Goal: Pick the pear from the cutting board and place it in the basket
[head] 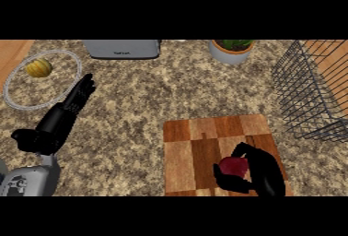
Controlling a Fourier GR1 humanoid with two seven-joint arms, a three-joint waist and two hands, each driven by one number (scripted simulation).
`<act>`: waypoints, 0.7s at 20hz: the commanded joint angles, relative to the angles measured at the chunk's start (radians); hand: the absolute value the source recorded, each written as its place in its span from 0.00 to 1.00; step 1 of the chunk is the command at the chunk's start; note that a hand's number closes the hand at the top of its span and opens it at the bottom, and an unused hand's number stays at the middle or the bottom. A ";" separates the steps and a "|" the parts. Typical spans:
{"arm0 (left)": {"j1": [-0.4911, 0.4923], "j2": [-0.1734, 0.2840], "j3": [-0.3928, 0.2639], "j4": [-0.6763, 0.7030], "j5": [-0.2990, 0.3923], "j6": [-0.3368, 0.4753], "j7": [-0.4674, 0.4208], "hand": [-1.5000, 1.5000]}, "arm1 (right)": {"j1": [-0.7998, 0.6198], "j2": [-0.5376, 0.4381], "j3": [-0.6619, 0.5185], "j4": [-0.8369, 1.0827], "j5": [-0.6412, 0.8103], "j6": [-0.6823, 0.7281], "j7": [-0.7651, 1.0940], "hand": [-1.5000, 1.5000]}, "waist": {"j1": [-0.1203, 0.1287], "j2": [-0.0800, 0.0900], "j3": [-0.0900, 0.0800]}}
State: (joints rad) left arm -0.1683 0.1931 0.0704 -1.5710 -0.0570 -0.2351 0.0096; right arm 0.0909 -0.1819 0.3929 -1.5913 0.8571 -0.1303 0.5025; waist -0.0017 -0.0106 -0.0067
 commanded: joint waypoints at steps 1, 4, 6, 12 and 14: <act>0.018 -0.013 -0.017 -0.001 -0.019 0.011 -0.014 0.50 | 0.052 -0.177 0.148 -0.045 0.075 0.088 -0.210 1.00 | 0.001 0.003 0.006; 0.014 -0.021 -0.016 -0.044 -0.011 0.022 0.034 0.50 | 0.110 -0.294 0.172 -0.129 0.068 0.073 -0.359 1.00 | -0.006 0.002 0.007; -0.007 0.011 0.021 -0.010 0.014 -0.004 0.018 0.50 | 0.205 -0.343 0.145 -0.265 -0.011 0.058 -0.420 1.00 | -0.018 0.006 0.006; 0.037 -0.003 0.000 -0.053 -0.007 0.009 0.018 0.50 | 0.354 -0.320 0.073 -0.541 -0.305 0.013 -0.537 1.00 | -0.029 0.001 0.007; 0.039 -0.012 0.012 -0.002 -0.016 0.025 -0.023 0.50 | 0.406 -0.338 0.039 -0.643 -0.355 -0.021 -0.591 1.00 | -0.042 0.003 0.007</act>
State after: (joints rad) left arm -0.1456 0.1908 0.0809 -1.5898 -0.0638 -0.2214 0.0127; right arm 0.4066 -0.5055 0.4651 -2.0572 0.6214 -0.1197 -0.0093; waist -0.0285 -0.0072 -0.0005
